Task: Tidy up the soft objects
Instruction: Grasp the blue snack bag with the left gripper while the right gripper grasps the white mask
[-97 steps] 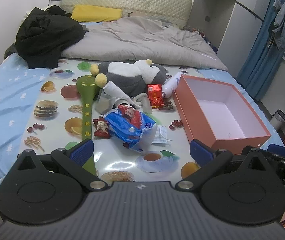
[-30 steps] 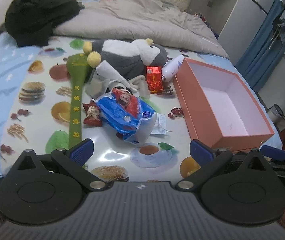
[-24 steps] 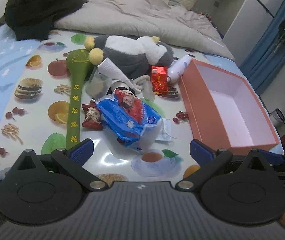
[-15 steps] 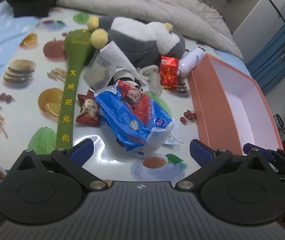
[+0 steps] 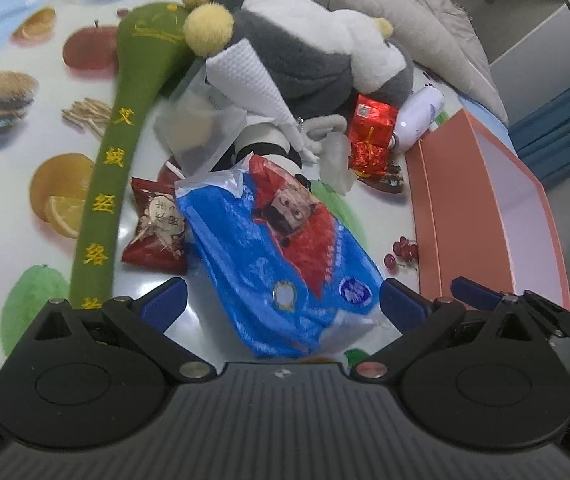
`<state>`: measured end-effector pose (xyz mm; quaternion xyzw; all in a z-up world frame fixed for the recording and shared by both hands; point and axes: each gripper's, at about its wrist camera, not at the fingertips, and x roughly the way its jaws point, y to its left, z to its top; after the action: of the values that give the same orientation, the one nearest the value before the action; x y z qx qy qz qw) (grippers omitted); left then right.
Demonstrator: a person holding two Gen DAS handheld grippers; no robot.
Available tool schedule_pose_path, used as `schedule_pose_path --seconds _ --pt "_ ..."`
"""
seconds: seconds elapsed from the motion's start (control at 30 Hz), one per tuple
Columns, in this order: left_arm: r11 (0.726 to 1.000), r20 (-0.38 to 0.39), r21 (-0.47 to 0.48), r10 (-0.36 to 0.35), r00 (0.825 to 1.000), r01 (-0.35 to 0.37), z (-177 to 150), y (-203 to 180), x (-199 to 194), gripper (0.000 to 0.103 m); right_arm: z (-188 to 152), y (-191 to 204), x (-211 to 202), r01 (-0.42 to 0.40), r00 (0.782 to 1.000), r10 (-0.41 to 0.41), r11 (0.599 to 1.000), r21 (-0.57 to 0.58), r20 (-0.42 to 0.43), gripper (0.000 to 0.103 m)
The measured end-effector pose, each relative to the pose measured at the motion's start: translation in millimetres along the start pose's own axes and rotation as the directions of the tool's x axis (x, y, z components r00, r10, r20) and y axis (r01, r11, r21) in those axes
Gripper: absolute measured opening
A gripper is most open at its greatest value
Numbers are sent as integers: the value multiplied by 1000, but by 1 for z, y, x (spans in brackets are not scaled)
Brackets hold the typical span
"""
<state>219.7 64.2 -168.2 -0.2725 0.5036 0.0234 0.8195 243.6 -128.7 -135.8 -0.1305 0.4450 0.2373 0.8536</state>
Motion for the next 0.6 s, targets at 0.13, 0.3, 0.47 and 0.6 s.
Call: schedule_pose_path --seconds 0.13,0.3,0.47,0.6 --pt "1000 -19 -22 -9 1000 9 8 5 15 103 5 -1 18 12 1000 -12 1000 -5 -1 61" --pt "1000 -36 -29 2 999 -3 12 8 26 103 7 0 31 -37 999 37 999 5 -29 61" --pt "999 -43 -37 -1 999 -1 9 9 29 102 5 12 29 -79 996 78 997 -19 -38 61" --pt "999 -41 -47 -14 999 12 6 12 26 102 1 17 26 -106 994 106 994 -11 -39 61"
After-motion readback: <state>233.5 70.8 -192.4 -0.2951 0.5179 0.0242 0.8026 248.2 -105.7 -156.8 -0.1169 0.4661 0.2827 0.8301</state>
